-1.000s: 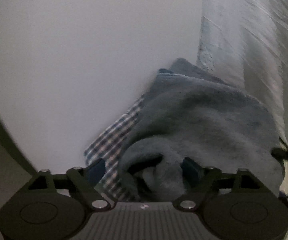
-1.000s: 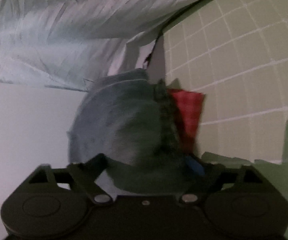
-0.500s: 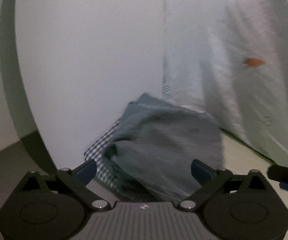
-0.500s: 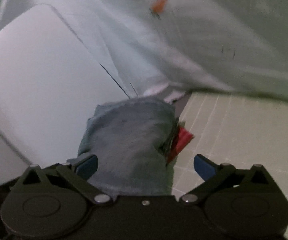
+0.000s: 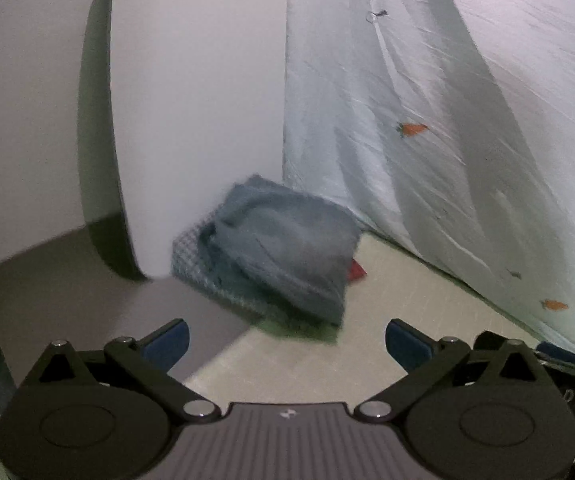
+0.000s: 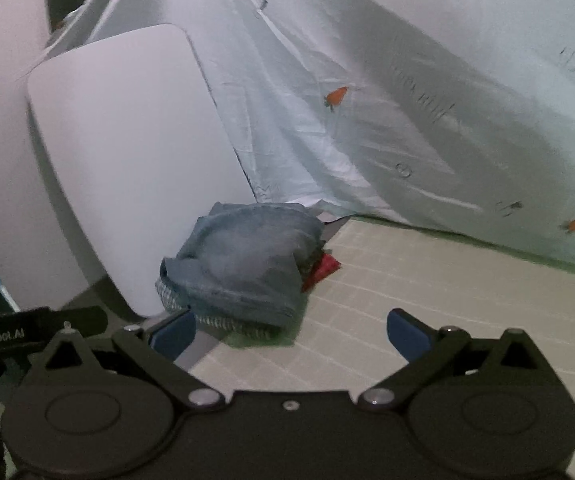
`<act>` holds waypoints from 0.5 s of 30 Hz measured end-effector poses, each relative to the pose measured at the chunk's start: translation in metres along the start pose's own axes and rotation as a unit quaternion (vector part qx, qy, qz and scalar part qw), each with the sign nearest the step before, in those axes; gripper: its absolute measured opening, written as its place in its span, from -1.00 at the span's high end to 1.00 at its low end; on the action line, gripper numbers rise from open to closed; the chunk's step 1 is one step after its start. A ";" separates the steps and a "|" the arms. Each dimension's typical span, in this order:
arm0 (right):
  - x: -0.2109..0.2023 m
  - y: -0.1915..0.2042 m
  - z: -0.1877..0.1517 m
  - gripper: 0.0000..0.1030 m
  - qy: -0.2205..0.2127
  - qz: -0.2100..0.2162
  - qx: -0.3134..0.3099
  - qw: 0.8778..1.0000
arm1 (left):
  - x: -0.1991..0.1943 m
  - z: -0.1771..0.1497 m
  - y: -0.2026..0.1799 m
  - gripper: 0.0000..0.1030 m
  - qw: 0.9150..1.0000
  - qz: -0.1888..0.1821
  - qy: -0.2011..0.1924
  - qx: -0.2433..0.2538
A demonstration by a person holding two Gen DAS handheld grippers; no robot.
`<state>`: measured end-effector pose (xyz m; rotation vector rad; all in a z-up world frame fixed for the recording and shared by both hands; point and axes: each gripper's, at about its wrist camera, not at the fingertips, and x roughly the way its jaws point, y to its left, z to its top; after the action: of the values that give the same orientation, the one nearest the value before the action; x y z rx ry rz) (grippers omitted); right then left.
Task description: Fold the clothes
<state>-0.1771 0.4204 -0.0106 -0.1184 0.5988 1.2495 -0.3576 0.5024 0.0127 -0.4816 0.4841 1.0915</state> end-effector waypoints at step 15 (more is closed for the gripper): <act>-0.082 0.021 -0.079 -1.00 0.021 -0.007 -0.057 0.998 | -0.056 -0.066 -0.005 -1.00 0.999 0.022 0.029 0.040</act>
<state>-0.2402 0.3261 -0.0321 -0.2431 0.5622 1.2708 -0.3835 0.4219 -0.0065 -0.4345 0.5905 1.0978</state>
